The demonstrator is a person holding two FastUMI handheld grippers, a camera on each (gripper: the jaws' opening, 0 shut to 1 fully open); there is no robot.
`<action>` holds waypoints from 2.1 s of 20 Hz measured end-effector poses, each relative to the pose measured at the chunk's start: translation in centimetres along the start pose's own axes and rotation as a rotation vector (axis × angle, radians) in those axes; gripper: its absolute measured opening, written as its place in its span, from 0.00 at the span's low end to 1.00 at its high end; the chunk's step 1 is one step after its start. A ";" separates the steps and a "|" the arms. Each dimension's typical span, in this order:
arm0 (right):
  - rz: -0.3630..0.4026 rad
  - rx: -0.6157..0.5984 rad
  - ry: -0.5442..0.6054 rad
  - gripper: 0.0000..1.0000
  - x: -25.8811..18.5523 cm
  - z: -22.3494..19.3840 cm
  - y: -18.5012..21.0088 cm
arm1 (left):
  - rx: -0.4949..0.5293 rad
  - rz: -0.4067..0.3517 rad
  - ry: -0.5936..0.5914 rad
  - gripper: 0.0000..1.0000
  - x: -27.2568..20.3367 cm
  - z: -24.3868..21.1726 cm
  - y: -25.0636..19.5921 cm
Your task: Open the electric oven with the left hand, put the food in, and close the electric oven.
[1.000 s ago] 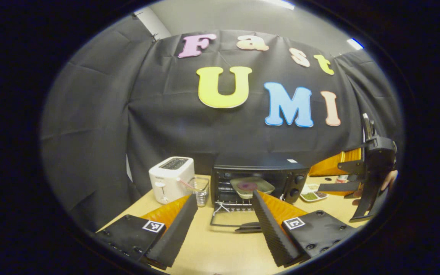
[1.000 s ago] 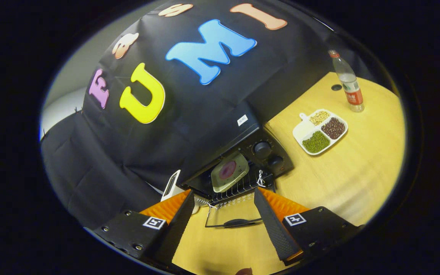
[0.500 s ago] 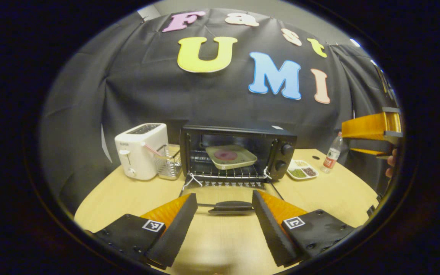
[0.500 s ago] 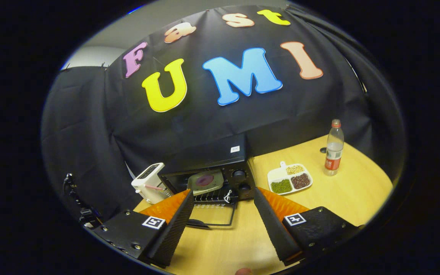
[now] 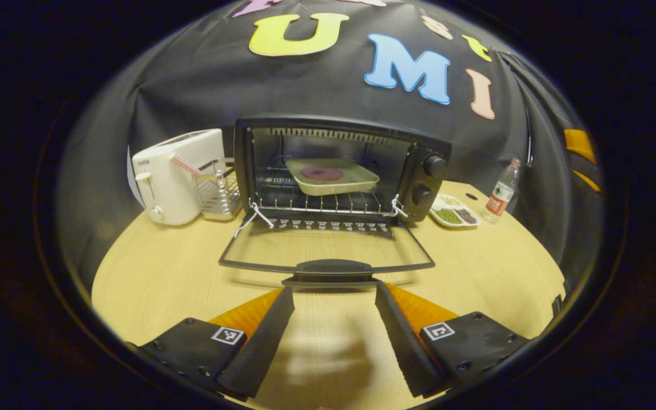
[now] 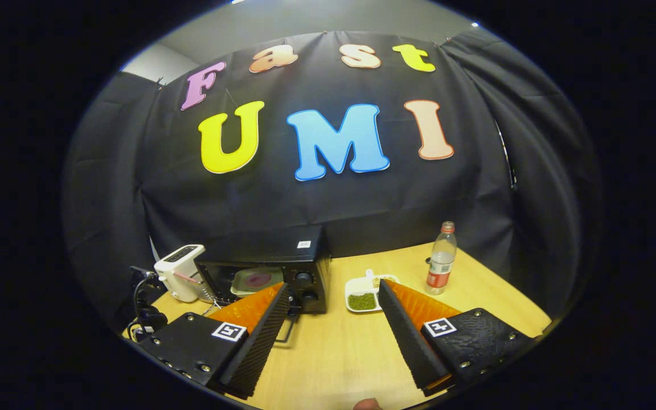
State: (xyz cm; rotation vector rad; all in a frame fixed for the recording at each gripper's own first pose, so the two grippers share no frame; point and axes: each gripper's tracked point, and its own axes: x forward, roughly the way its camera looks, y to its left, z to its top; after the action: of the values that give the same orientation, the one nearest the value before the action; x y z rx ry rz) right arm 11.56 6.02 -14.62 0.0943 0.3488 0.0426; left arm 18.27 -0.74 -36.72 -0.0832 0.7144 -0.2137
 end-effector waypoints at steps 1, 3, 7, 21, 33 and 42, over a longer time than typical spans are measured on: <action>-0.019 -0.014 -0.016 0.98 -0.5 0.4 -0.4 | 0.002 0.001 0.011 0.98 0.5 -0.3 0.0; -0.069 -0.034 -0.058 0.98 -0.6 1.4 -1.7 | 0.012 0.001 0.028 0.98 1.5 -0.5 -0.2; -0.121 -0.037 -0.063 0.98 -1.0 1.6 -3.0 | 0.049 0.016 0.069 0.98 3.4 -1.2 -0.2; -0.115 -0.043 -0.052 0.98 0.0 1.3 -3.2 | 0.069 0.056 -0.024 0.98 1.9 2.3 -0.5; -0.066 -0.052 -0.013 0.98 0.7 0.1 -1.5 | 0.105 0.046 -0.235 0.97 1.0 12.2 -0.9; -0.066 -0.044 -0.049 0.98 0.2 0.9 -1.5 | 0.148 0.000 -0.383 1.00 -1.8 18.9 -3.7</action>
State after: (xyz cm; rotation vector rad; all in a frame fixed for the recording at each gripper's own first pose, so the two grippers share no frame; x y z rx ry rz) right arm 12.15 4.47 -13.99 0.0402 0.3021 -0.0177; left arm 28.79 -3.93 -20.75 0.0177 0.3164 -0.2421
